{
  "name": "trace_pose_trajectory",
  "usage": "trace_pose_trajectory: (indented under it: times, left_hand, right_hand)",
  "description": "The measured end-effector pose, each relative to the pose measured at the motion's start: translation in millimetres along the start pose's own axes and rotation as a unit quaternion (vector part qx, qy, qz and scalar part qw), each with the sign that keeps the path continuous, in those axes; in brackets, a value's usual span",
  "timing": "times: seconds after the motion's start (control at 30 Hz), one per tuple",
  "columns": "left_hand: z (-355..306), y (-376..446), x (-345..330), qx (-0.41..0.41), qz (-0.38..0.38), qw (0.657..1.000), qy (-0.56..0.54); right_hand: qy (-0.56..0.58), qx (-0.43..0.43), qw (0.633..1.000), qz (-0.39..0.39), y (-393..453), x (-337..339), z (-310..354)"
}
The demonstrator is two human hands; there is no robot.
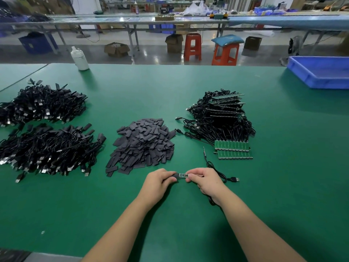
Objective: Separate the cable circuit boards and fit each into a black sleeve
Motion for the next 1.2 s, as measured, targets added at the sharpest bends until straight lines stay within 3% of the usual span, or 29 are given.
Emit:
trace_pose_trajectory:
  times: [0.53,0.9,1.2]
  left_hand:
    - [-3,-1,-2,0.034,-0.033,0.998,-0.035]
    - [-11,0,-6,-0.03,0.035,0.994,0.102]
    - [-15,9,3,-0.065,0.042,0.989,0.128]
  right_hand:
    - [0.004,-0.001,1.0,-0.001,5,2,-5]
    - [-0.022,-0.01,1.0,0.01,4,1,-4]
    - [0.003,-0.023,1.0,0.01,1,2,-2]
Point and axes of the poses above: each hand's wrist, its own y-axis towards the middle knuckle, its own x-axis out of the back of the hand, z = x × y, the point moved 4 cm from there along y, towards the middle knuckle, and after that the axes turned 15 degrees about y, right-handed, at the moved point
